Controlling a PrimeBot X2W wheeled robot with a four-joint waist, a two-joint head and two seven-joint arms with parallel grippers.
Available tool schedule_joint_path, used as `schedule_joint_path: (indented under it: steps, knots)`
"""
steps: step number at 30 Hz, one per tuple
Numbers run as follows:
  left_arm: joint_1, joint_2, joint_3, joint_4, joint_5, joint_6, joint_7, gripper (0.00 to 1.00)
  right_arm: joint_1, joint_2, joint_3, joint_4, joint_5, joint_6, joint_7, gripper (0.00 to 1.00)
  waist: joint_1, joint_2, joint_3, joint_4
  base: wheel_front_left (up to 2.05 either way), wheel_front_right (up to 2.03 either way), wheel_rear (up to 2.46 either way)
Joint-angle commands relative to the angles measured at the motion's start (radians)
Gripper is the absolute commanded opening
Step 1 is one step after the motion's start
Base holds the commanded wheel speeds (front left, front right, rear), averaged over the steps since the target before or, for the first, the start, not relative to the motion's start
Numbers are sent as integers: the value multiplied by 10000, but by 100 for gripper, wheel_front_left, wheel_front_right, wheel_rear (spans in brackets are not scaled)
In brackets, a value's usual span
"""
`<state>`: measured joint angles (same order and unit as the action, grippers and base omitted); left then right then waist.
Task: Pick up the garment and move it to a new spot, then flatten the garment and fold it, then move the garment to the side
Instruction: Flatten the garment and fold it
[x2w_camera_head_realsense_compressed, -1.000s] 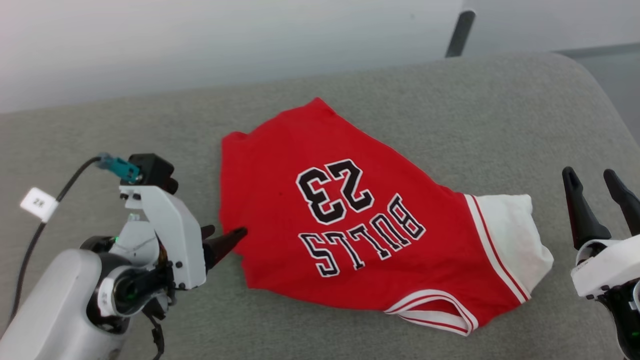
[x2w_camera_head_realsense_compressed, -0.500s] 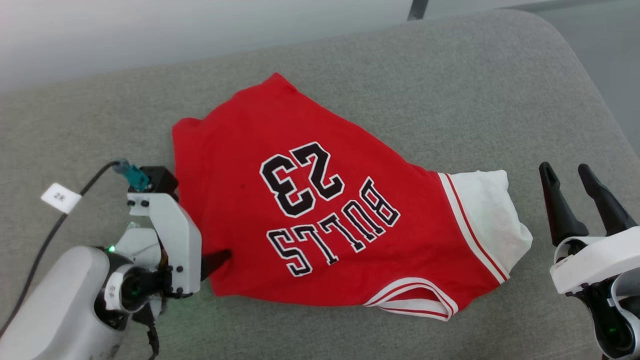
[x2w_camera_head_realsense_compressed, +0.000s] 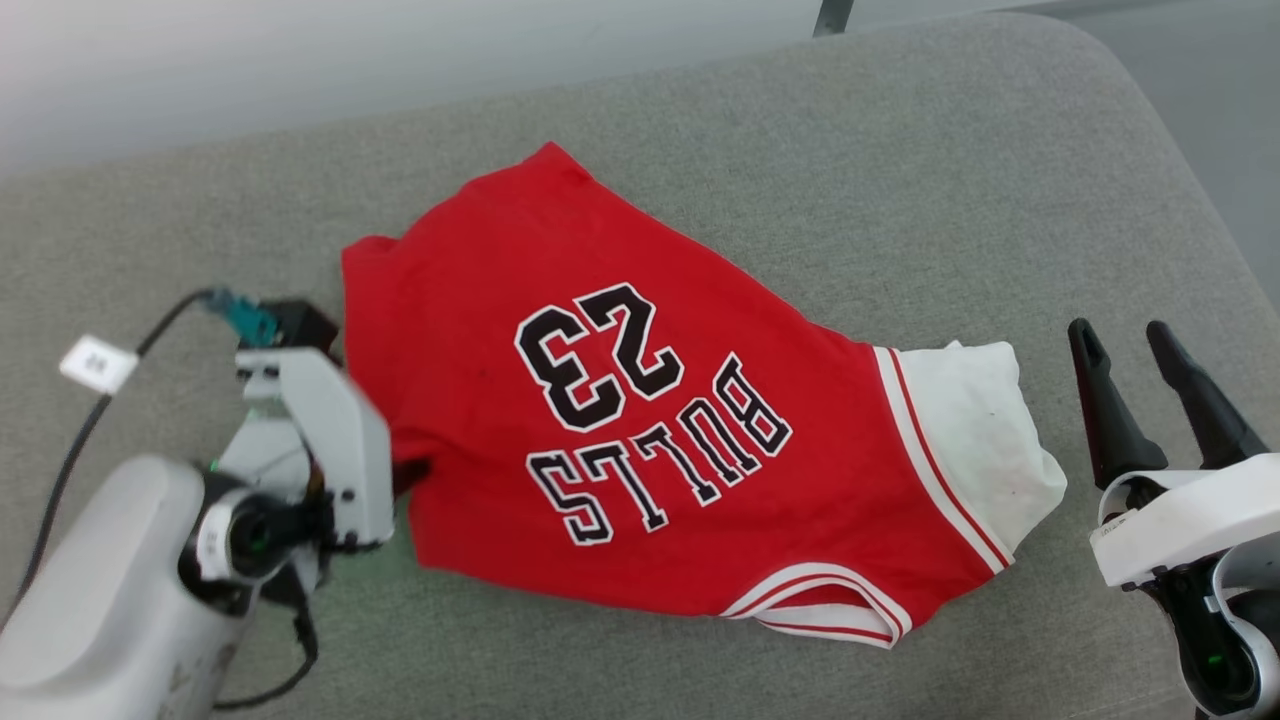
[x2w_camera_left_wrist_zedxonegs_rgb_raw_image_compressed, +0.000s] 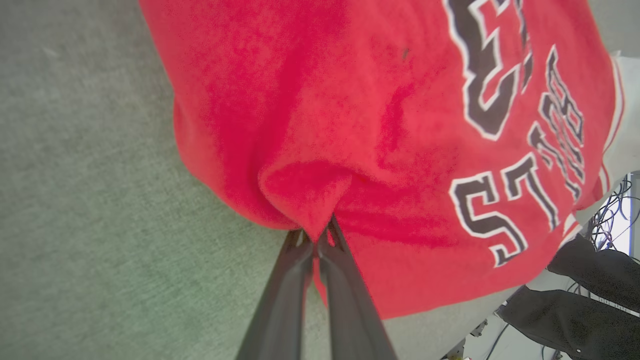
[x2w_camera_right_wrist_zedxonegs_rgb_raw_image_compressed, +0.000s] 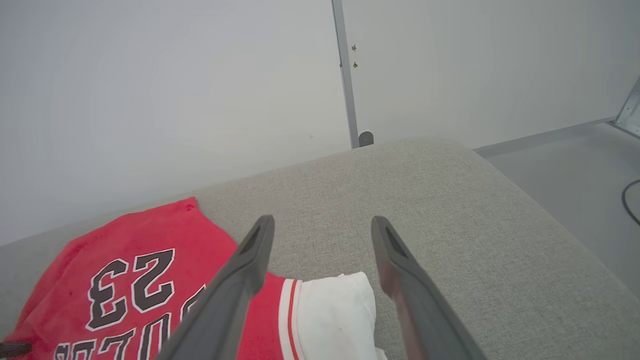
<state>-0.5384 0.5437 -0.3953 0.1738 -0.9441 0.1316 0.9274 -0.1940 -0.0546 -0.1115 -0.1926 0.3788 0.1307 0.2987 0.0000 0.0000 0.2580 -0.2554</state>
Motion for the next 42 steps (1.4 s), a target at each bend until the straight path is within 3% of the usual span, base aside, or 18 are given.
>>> schedule_joint_path:
  steps: [1, 10, 18, 25, 32, 40, 42]
  knots:
    - [-196, -88, -7, -110, -65, -74, 18, 0, 12, -64, 50, -91, -59, 1, -82, 100, 0, 0, -81, 52, 0, 0, 0]
    - [-1447, -608, -484, -598, 90, -350, 393, 0, 118, -260, 218, -428, -423, 1, -594, 100, 0, 0, -570, 23, 0, 0, 0]
    - [-2476, -1980, -939, -483, -346, -771, 413, 0, 121, -267, 428, -493, -549, 1, -769, 100, 0, 0, -673, -385, 0, 0, 0]
    - [-2702, -3153, -1269, -143, -773, -815, 341, 0, 97, -131, 644, -323, -424, 1, -979, 100, 0, 0, -343, -1065, 0, 0, 0]
    - [-2210, -3723, -1703, 601, -579, -1151, -274, 0, -7, -16, 865, 29, -238, 1, -1324, 100, 0, 0, 70, -1635, 0, 0, 0]
    - [-1981, -4320, -2467, 2314, 72, -1823, -1376, 0, -243, 42, 1113, 475, -79, 1, -1597, 100, 0, 0, 260, -1742, 0, 0, 0]
    - [-2122, -4345, -2699, 2647, 278, -2006, -1538, 49, -297, 44, 1122, 552, -100, 1, -1648, 100, 0, 0, 195, -1651, 0, 0, 0]
